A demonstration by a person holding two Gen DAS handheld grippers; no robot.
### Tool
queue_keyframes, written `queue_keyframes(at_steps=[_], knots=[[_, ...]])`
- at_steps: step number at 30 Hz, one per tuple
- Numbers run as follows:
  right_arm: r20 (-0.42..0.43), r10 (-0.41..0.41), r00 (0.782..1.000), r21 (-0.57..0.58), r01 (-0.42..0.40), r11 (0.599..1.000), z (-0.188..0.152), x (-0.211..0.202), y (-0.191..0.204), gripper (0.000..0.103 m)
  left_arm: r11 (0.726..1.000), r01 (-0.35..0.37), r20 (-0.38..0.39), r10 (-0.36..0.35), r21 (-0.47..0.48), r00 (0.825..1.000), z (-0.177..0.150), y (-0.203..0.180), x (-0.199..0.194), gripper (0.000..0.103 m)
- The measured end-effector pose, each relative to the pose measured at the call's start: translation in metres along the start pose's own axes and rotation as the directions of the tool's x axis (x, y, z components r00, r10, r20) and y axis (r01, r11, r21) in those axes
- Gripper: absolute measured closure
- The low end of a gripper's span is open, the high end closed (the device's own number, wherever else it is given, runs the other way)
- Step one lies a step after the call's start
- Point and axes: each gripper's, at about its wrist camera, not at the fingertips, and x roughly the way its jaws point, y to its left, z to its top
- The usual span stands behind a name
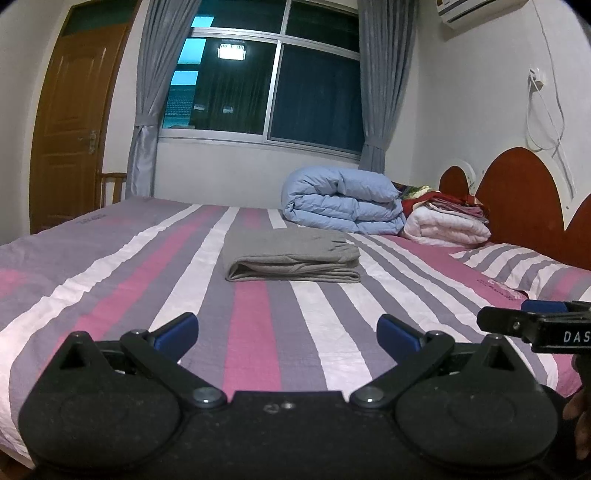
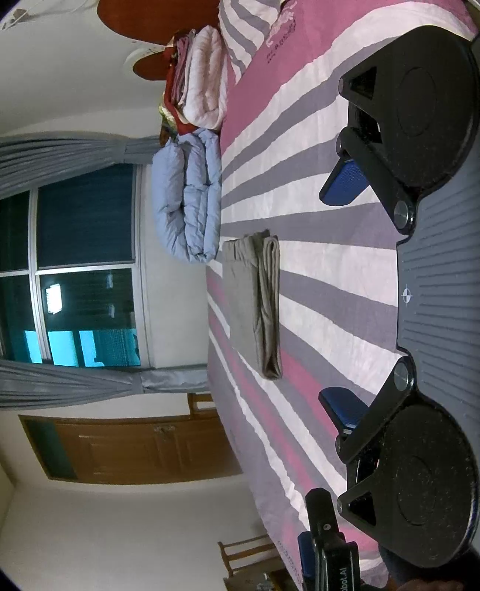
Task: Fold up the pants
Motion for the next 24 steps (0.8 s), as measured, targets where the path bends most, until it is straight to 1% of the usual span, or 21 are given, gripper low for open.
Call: queue_keyframes(at_steps=[11, 24], knots=[[-0.005, 0.006, 1.0, 0.009, -0.006, 1.0, -0.0004, 0.0025, -0.0086, 0.0, 1.0, 0.004, -0.003, -0.004, 0.005, 1.0, -0.0009, 0.0011, 0.0004, 0.006], [-0.014, 0.004, 1.0, 0.009, -0.004, 1.0, -0.001, 0.0032, -0.0068, 0.0, 1.0, 0.005, -0.002, -0.005, 0.008, 1.0, -0.0011, 0.0015, -0.0001, 0.006]])
